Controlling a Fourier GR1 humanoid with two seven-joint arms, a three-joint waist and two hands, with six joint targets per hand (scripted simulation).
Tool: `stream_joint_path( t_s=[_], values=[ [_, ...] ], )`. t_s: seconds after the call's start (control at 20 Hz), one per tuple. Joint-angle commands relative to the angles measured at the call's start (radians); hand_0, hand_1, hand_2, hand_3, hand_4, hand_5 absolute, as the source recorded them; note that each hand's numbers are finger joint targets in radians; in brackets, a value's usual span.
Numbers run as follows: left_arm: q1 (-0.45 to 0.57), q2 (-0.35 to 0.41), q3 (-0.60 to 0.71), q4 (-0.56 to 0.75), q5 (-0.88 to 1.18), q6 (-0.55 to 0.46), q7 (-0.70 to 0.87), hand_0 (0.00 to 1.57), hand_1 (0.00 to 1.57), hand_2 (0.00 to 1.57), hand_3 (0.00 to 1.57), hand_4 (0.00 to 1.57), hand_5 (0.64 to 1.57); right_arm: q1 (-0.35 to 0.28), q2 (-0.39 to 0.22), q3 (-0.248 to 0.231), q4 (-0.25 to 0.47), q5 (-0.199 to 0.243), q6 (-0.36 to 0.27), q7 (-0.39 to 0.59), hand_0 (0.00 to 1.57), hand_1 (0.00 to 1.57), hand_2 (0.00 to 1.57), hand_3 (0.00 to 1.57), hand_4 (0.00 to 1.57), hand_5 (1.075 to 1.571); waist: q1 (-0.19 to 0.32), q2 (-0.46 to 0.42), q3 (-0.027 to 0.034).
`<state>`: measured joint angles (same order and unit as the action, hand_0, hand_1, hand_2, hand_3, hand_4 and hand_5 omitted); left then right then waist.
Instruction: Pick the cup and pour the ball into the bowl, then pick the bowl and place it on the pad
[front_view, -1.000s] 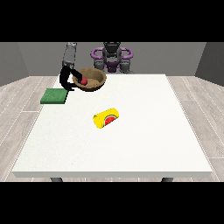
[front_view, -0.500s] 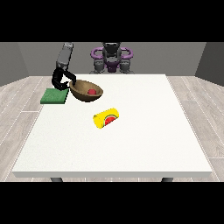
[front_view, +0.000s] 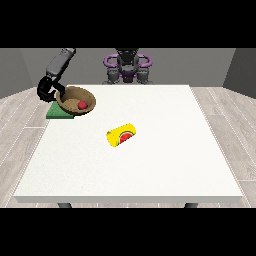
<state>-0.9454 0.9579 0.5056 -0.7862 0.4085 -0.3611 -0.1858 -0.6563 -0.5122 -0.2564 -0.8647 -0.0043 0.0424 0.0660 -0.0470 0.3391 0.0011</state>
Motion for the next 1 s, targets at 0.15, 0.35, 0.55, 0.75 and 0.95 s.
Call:
stream_joint_path(
  t_s=[0.15, 0.35, 0.55, 0.75, 0.95],
  values=[
    [-0.004, 0.030, 0.019, -0.069, 0.031, 0.003, 0.006, 0.00, 0.00, 0.00, 0.00, 0.15, 1.533, -0.017, -0.101, -0.118, 0.156, -0.073, 0.092, -0.150, 1.57, 1.57, 1.57, 0.93, 1.29, 1.543, 0.036, 0.084, 0.0008],
    [-0.052, 0.015, -0.005, -0.155, 0.053, 0.030, 0.057, 0.00, 0.00, 0.00, 0.00, 0.13, 1.532, -0.069, -0.137, -0.117, 0.229, -0.029, 0.057, -0.215, 1.57, 1.57, 1.57, 0.59, 1.30, 1.552, 0.057, 0.139, 0.0015],
    [-0.049, 0.027, 0.013, -0.233, 0.085, 0.062, 0.101, 0.00, 0.00, 0.00, 0.00, 0.00, 1.538, -0.067, -0.207, -0.132, 0.321, -0.024, 0.123, -0.278, 1.57, 1.57, 1.57, 0.21, 1.28, 1.554, 0.068, 0.162, 0.0018],
    [-0.013, 0.007, -0.006, -0.252, 0.079, 0.090, 0.133, 0.00, 0.00, 0.00, 0.00, 0.00, 1.535, -0.048, -0.206, -0.112, 0.341, 0.002, 0.119, -0.293, 1.57, 1.57, 1.57, 0.68, 1.25, 1.564, 0.054, 0.098, 0.0005],
    [0.041, -0.018, -0.022, -0.207, 0.076, 0.044, 0.110, 0.00, 0.00, 0.00, 0.00, 0.00, 1.532, -0.085, -0.253, -0.124, 0.344, -0.027, 0.178, -0.185, 1.57, 1.57, 1.57, 0.88, 1.24, 1.568, 0.067, 0.028, -0.0012]
  ],
)
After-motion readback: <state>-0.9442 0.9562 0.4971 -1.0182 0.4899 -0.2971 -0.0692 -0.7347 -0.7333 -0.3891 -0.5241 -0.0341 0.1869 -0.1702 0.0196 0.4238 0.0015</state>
